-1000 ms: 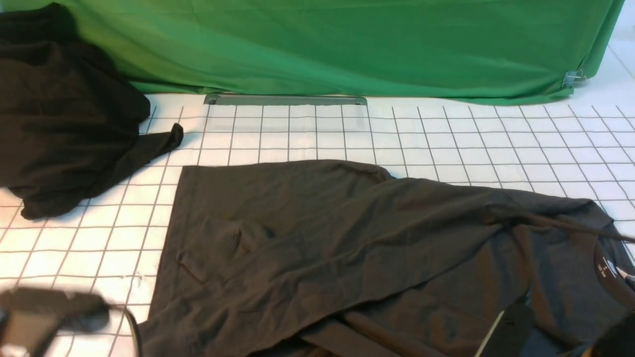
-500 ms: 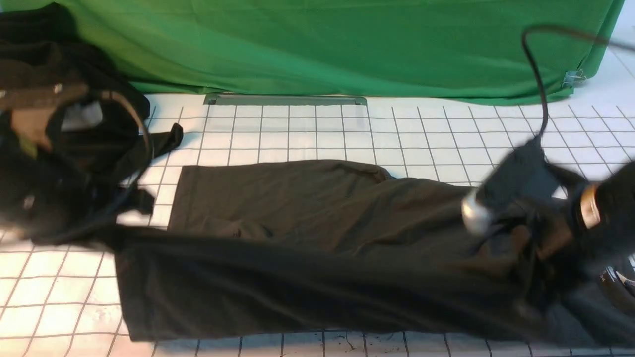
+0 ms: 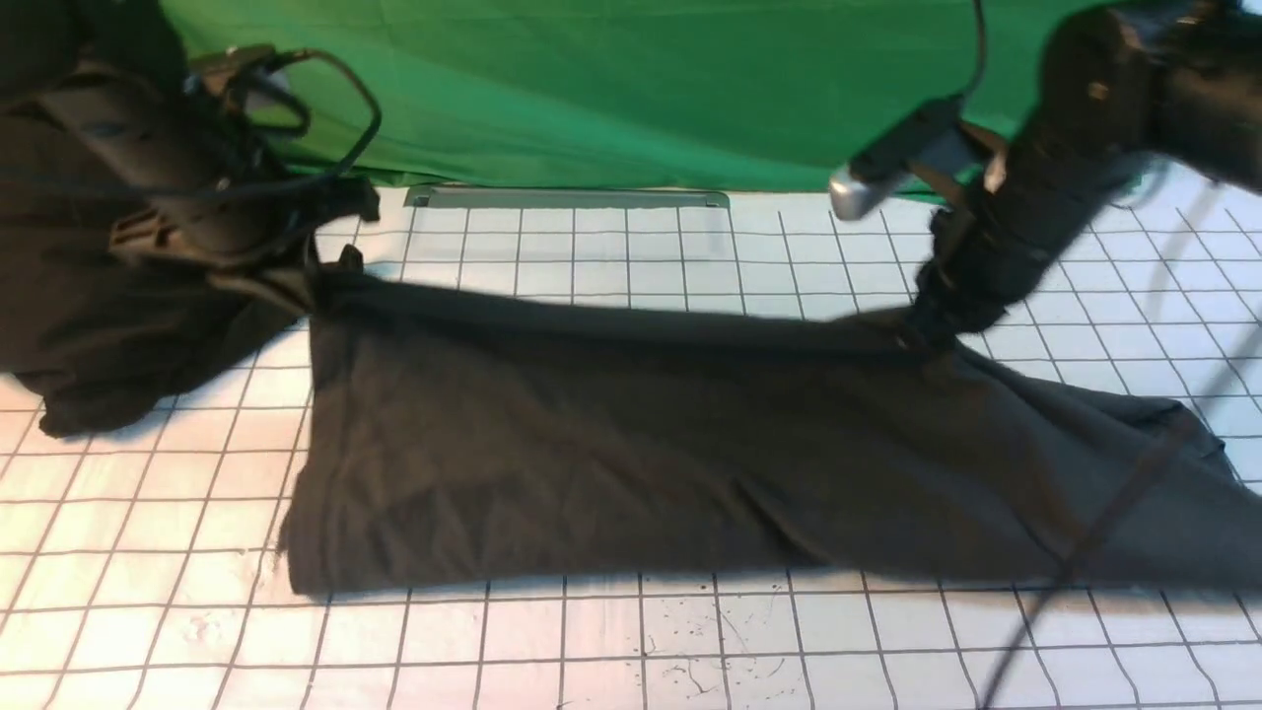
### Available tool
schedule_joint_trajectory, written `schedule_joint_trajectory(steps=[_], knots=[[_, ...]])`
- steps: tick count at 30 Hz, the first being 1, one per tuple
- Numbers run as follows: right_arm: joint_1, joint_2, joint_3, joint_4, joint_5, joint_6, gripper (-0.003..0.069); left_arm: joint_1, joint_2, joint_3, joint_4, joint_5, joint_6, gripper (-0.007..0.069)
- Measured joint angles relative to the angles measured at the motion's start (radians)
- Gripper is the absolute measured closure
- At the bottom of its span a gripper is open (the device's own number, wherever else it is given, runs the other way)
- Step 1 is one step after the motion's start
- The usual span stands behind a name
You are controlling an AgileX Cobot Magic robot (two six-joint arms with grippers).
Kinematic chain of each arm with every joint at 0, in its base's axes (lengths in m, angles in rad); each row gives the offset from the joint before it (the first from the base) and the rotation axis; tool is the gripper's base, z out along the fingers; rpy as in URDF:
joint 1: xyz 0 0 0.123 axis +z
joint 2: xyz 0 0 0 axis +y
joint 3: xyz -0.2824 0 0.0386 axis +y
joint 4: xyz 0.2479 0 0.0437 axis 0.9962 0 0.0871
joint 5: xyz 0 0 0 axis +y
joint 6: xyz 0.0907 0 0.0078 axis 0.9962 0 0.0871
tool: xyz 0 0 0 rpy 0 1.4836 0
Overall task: Fold a long-sleeved shirt over a white checkered tablecloth.
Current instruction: 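Fold the black garment in half by bringing its near edge over to the far edge, then pull the folded dark garment lengthwise by its ends to straighten it flat on the table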
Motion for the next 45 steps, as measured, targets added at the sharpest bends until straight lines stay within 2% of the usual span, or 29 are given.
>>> schedule_joint_trajectory(steps=[4,10,11,14,15,17,19,23,24,25,26,28,29,30,31,32,33,34,36,39,41,42,45], knots=[[-0.001,0.126,-0.124,-0.002,0.0,0.0,0.0638,0.011,0.138,-0.155,0.009,0.025,0.0,0.0603],[-0.001,0.199,-0.173,-0.005,-0.045,0.016,0.0607,0.013,0.232,-0.22,0.022,0.048,0.001,0.06],[-0.001,0.203,-0.174,-0.008,-0.068,0.023,0.0547,0.013,0.245,-0.223,0.023,0.043,0.004,0.0592],[-0.001,0.203,-0.179,-0.014,-0.096,0.033,0.0431,0.013,0.25,-0.223,0.025,0.027,0.004,0.0557],[-0.001,0.203,-0.179,-0.016,-0.099,0.039,0.0412,0.013,0.25,-0.224,0.025,0.023,0.004,0.0548],[-0.001,0.194,-0.181,-0.017,-0.111,0.061,0.0321,0.013,0.25,-0.233,0.044,0.004,-0.017,0.0478],[-0.001,0.173,-0.184,-0.02,-0.1,0.087,0.0288,0.014,0.25,-0.253,0.081,-0.003,-0.049,0.0405],[-0.001,0.088,-0.193,-0.038,-0.071,0.138,0.0316,0.015,0.25,-0.338,0.152,0.051,-0.076,0.0272],[-0.001,0.076,-0.193,-0.038,-0.071,0.14,0.0325,0.015,0.25,-0.338,0.154,0.056,-0.077,0.0267],[-0.001,0.022,-0.199,-0.04,-0.05,0.143,0.0379,0.015,0.25,-0.395,0.166,0.119,-0.074,0.0247],[-0.001,0.01,-0.198,-0.041,-0.043,0.143,0.0387,0.015,0.25,-0.406,0.164,0.127,-0.071,0.0247],[-0.004,-0.053,-0.201,-0.065,0.035,0.138,0.0505,0.015,0.246,-0.447,0.107,0.194,-0.001,0.0294],[-0.005,-0.053,-0.201,-0.067,0.044,0.137,0.0505,0.015,0.245,-0.449,0.107,0.198,0.008,0.0294],[-0.015,-0.083,-0.201,-0.077,0.11,0.135,0.0575,0.009,0.233,-0.445,0.035,0.216,0.072,0.0377],[-0.018,-0.089,-0.201,-0.077,0.128,0.135,0.0599,0.005,0.226,-0.44,0.019,0.217,0.085,0.0403],[-0.051,-0.104,-0.195,-0.077,0.195,0.131,0.0637,-0.019,0.201,-0.397,-0.032,0.222,0.128,0.0523],[-0.078,-0.111,-0.179,-0.077,0.218,0.131,0.0649,-0.039,0.182,-0.36,-0.048,0.223,0.149,0.0566],[-0.085,-0.114,-0.172,-0.077,0.223,0.131,0.0652,-0.039,0.178,-0.36,-0.05,0.223,0.152,0.0573],[-0.174,-0.125,-0.108,-0.066,0.247,0.131,0.0662,-0.104,0.124,-0.231,-0.06,0.225,0.184,0.0614],[-0.29,-0.127,-0.032,-0.016,0.253,0.127,0.0658,-0.173,0.07,-0.084,-0.06,0.201,0.213,0.0624],[-0.372,-0.116,0.019,0.051,0.25,0.103,0.0615,-0.228,0.047,0.032,-0.05,0.133,0.219,0.0624],[-0.378,-0.112,0.026,0.059,0.248,0.1,0.0608,-0.228,0.045,0.032,-0.049,0.133,0.219,0.0624],[-0.455,-0.056,0.046,0.174,0.209,0.023,0.0418,-0.275,0.046,0.15,-0.042,0.038,0.22,0.0624]])
